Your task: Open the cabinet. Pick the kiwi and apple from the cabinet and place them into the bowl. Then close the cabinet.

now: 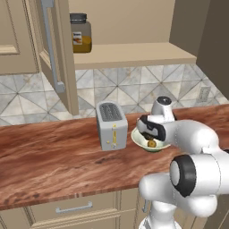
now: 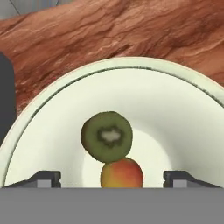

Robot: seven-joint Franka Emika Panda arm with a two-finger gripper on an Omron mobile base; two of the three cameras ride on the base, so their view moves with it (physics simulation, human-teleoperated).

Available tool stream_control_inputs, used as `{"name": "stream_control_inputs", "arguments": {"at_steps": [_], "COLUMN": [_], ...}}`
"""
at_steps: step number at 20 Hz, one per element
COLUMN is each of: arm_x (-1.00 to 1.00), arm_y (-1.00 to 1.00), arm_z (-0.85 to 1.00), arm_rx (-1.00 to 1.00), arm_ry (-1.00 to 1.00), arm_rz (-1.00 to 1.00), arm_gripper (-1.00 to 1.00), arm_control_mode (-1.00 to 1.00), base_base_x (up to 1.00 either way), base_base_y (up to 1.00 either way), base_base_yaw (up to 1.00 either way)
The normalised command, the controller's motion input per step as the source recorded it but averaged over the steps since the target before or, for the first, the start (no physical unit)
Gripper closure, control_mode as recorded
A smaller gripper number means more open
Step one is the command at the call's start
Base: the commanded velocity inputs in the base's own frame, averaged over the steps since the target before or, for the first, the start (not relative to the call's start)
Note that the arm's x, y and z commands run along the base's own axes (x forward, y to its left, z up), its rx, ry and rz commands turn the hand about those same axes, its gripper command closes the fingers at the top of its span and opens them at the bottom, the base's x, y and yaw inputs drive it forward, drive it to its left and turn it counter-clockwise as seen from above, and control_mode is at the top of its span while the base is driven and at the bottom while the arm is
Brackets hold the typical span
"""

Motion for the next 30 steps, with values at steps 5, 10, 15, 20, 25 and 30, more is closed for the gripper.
{"name": "stream_control_inputs", "arguments": {"at_steps": [5,10,15,20,25,30], "arm_x": [-0.35,-0.64,-0.69,-0.80,-0.95,-0.91], "arm_y": [0.00,0.00,0.10,0.13,0.01,0.00], "arm_z": [0.84,0.94,1.00,1.00,0.92,0.91], "arm_rx": [0.00,-0.05,-0.13,-0.11,-0.07,-0.06], "arm_ry": [-0.19,-0.28,-0.38,-0.37,-0.27,-0.19], "arm_rz": [0.00,0.00,0.00,0.00,0.00,-0.02], "arm_gripper": [-1.00,-1.00,-1.00,-1.00,-1.00,-1.00], "arm_control_mode": [-1.00,-1.00,-1.00,-1.00,-1.00,-1.00], "base_base_x": [0.00,0.00,0.00,0.00,0.00,0.00], "base_base_y": [0.00,0.00,0.00,0.00,0.00,0.00], "base_base_yaw": [0.00,0.00,0.00,0.00,0.00,0.00]}}
